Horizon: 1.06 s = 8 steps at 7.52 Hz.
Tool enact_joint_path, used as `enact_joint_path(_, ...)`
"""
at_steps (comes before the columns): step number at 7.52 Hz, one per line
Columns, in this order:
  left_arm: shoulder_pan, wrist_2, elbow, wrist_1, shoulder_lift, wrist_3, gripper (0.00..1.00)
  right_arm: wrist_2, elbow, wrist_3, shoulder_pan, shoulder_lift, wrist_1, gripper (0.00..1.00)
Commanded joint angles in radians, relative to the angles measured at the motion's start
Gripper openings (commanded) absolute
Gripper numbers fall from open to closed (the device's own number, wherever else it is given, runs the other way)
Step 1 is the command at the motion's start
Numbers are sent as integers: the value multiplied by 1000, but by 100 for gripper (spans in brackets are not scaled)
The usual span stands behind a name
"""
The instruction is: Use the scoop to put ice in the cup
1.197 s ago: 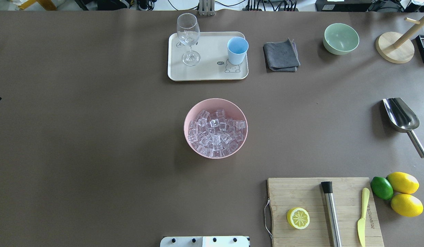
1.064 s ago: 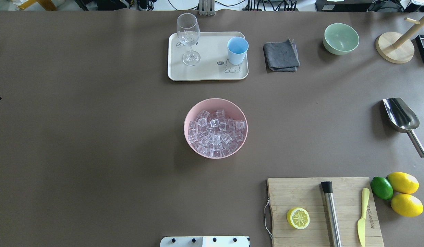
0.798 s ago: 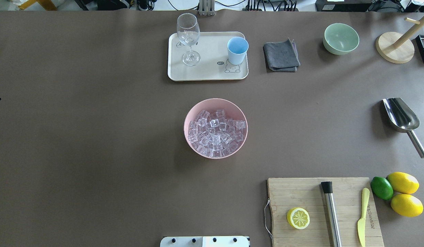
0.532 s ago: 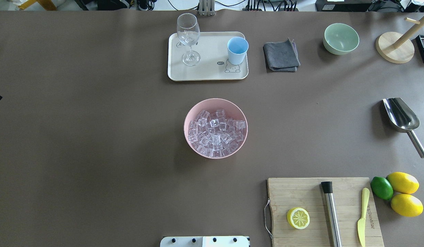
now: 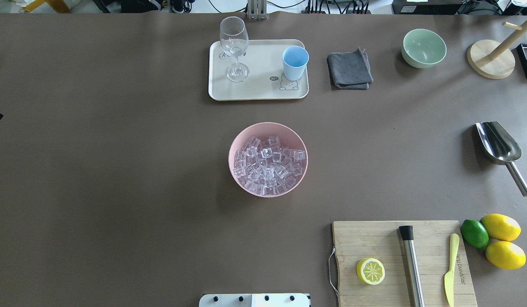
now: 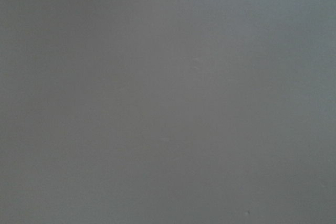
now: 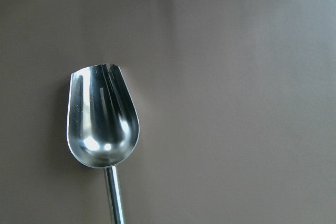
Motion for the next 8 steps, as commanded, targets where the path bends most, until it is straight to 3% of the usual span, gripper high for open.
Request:
enact_joint_path(1, 39, -4, -108, 2, -20, -7, 99, -33, 23, 258, -194, -7, 149, 100)
enact_joint_path(2, 95, -4, -179, 2, -25, -9, 99, -75, 14, 496, -288, -15, 283, 100)
enact_joint_path(6, 356, 4, -250, -71, -137, 2, 99, -88, -113, 543, -369, -96, 531, 99)
enact_joint_path(8, 453, 5, -253, -196, -145, 3, 99, -158, -179, 666, -429, -150, 768, 91)
